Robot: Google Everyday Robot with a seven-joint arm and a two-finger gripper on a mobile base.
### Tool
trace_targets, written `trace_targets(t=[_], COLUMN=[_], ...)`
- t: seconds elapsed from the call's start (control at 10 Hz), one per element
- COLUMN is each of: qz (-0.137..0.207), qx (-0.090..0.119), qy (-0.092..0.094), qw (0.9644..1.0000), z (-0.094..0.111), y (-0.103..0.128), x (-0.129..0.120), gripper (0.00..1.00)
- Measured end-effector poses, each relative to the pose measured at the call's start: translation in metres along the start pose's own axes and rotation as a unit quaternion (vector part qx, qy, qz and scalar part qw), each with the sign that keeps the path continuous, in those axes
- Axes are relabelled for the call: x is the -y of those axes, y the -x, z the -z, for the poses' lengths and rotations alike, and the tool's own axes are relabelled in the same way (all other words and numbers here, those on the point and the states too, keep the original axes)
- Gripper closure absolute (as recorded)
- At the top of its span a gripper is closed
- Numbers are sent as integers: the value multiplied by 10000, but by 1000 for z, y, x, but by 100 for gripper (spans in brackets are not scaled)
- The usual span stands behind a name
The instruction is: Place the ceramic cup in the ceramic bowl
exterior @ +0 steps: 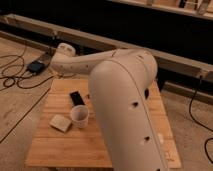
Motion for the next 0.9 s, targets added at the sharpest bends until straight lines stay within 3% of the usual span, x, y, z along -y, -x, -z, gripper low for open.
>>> trace_targets(t=[0.2, 0.6, 0.9], qz=[133, 148, 180], qx=[-100, -538, -773], qy=[-69, 41, 125], qw=[9998, 9984, 9968], z=[24, 55, 72], y=[-31, -103, -134], x=[0, -20, -31], gripper=[20, 20, 20])
